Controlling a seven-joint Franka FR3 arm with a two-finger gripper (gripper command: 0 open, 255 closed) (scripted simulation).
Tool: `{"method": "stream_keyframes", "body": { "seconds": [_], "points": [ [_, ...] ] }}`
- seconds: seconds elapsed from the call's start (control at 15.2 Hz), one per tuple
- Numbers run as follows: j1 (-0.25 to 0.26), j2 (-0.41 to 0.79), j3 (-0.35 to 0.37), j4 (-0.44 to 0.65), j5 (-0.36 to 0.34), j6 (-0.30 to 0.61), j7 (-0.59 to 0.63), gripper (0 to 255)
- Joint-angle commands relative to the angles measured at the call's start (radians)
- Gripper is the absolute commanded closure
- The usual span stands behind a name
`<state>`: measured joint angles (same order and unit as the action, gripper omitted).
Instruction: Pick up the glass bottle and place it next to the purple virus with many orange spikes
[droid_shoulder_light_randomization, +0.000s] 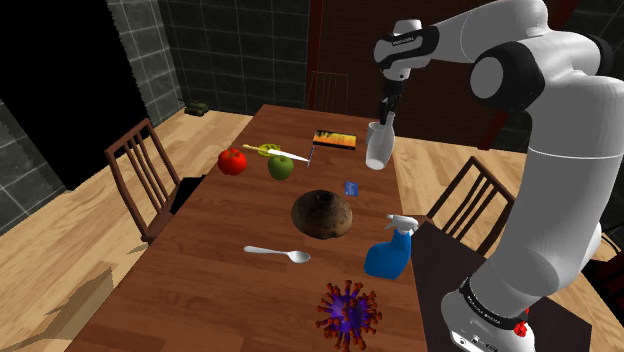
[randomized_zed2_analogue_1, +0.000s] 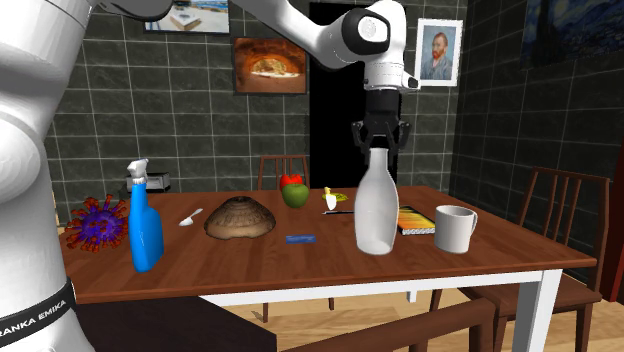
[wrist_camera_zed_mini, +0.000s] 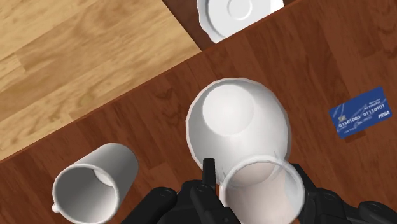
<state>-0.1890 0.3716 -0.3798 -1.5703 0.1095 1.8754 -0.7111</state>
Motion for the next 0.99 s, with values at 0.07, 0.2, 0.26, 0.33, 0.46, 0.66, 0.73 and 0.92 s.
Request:
{"method": "stream_keyframes", "body": {
  "seconds": [0.07, 0.2, 0.26, 0.33, 0.46, 0.66, 0.73, 0.92],
  "points": [
    [-0.002, -0.005, -0.002, 0.033, -0.003, -0.038, 0.001, 255],
    [-0.002, -0.009, -0.003, 0.055, -0.004, -0.063, 0.002, 255],
    [-0.003, -0.01, -0.003, 0.067, -0.005, -0.076, 0.002, 255],
    [-0.004, -0.011, -0.004, 0.079, -0.006, -0.089, 0.002, 255],
    [-0.005, -0.013, -0.005, 0.104, -0.007, -0.115, 0.003, 255],
    [-0.008, -0.013, -0.006, 0.144, -0.007, -0.155, 0.003, 255],
    [-0.009, -0.013, -0.006, 0.158, -0.007, -0.169, 0.003, 255],
    [-0.013, -0.01, -0.007, 0.203, -0.006, -0.211, 0.003, 255]
  ]
}}
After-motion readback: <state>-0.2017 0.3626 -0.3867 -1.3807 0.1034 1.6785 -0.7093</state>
